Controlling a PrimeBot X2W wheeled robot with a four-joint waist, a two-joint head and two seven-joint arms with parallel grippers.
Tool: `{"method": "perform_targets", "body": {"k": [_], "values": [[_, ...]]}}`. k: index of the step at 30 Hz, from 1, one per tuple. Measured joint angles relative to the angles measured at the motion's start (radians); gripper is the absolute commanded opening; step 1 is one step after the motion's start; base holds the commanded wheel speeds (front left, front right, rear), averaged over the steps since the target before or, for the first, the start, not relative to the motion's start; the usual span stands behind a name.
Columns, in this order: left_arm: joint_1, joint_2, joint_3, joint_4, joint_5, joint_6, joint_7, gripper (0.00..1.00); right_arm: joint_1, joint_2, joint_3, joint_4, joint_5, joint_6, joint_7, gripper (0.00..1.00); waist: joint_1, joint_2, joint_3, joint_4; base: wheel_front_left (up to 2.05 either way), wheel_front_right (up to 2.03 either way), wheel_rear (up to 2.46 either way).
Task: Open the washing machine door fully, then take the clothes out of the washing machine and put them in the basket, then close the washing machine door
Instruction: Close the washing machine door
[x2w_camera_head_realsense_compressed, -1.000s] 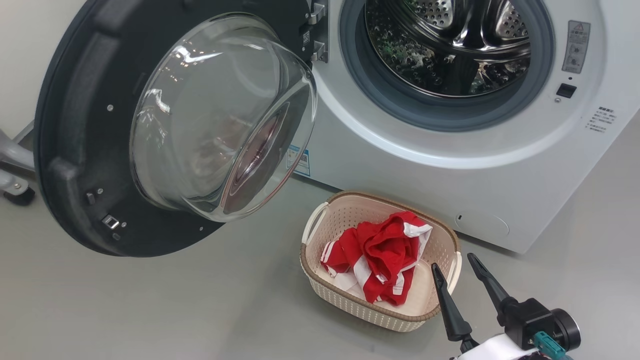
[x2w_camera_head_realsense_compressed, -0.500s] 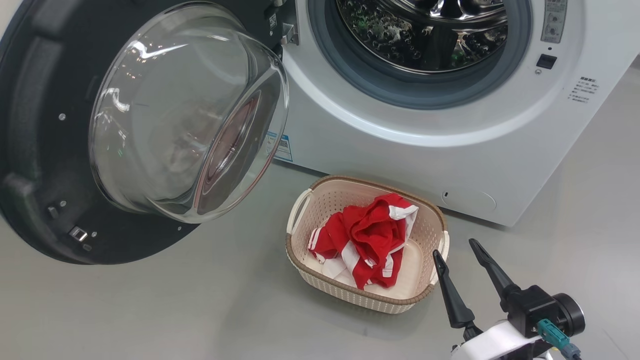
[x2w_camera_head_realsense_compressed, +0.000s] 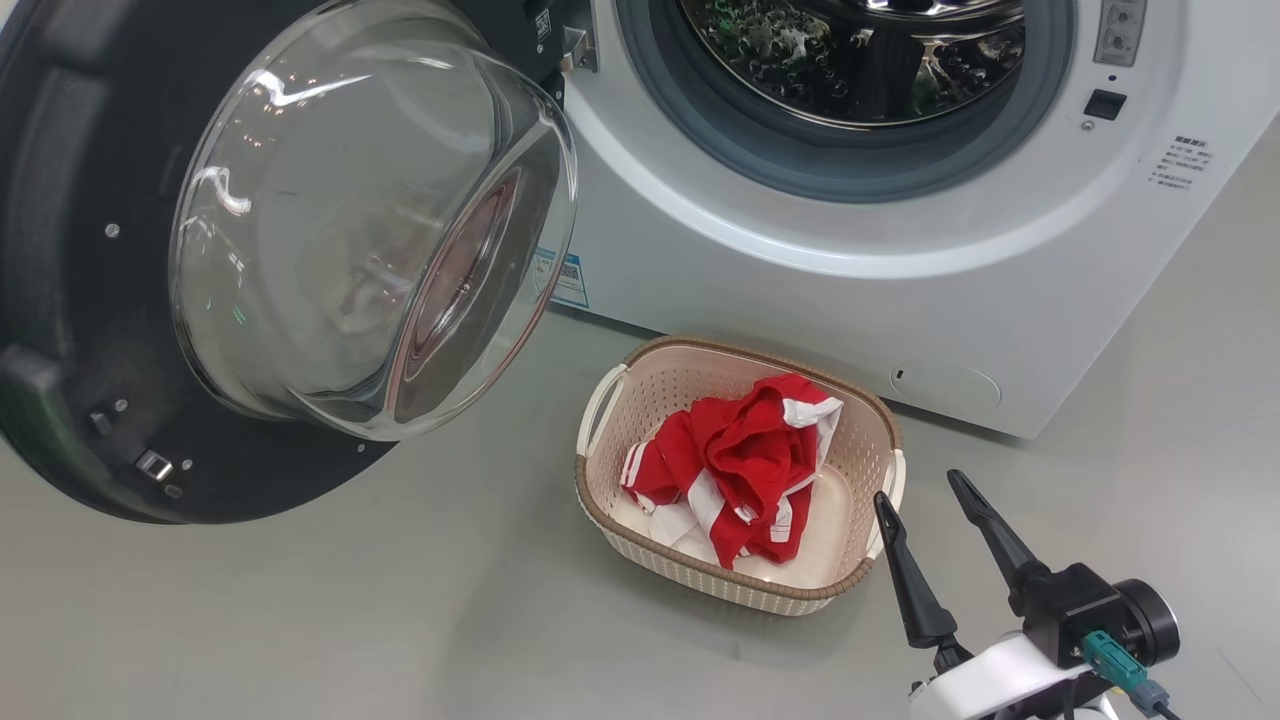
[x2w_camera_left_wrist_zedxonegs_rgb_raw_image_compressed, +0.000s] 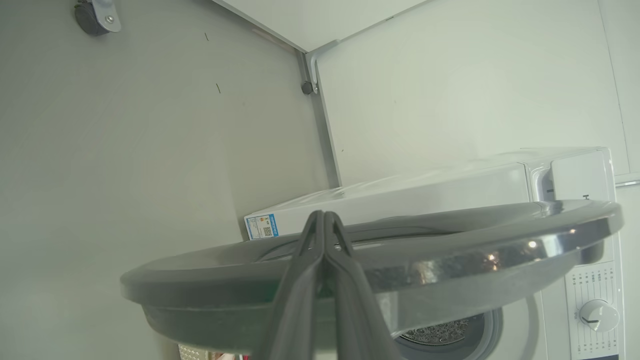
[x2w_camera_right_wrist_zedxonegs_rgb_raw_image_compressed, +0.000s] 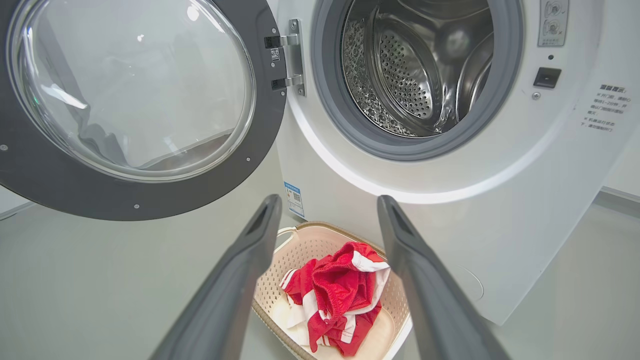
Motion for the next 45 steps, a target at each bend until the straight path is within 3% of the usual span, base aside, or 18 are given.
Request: {"method": "perform_targets", "body": {"k": [11, 31, 45], "values": [[0.0, 0.016, -0.023, 0.022, -0.037, -0.003, 0.119, 0.0, -0.009, -0.003, -0.002, 0.0, 0.0, 0.0, 0.0, 1.0, 0.0, 0.0, 0.0, 0.011, 0.0, 0.0, 0.0], [0.081, -0.031, 0.032, -0.03, -0.197, -0.187, 0.291, 0.0, -0.018, 0.017, -0.021, -0.004, 0.022, -0.017, -0.006, 1.0, 0.0, 0.0, -0.011, -0.036, 0.0, 0.0, 0.0], [0.207, -0.101, 0.003, -0.173, -0.256, -0.223, 0.407, 0.0, -0.027, 0.028, -0.026, -0.003, 0.051, -0.027, -0.015, 1.0, 0.0, 0.0, -0.025, -0.108, 0.0, 0.0, 0.0]]}}
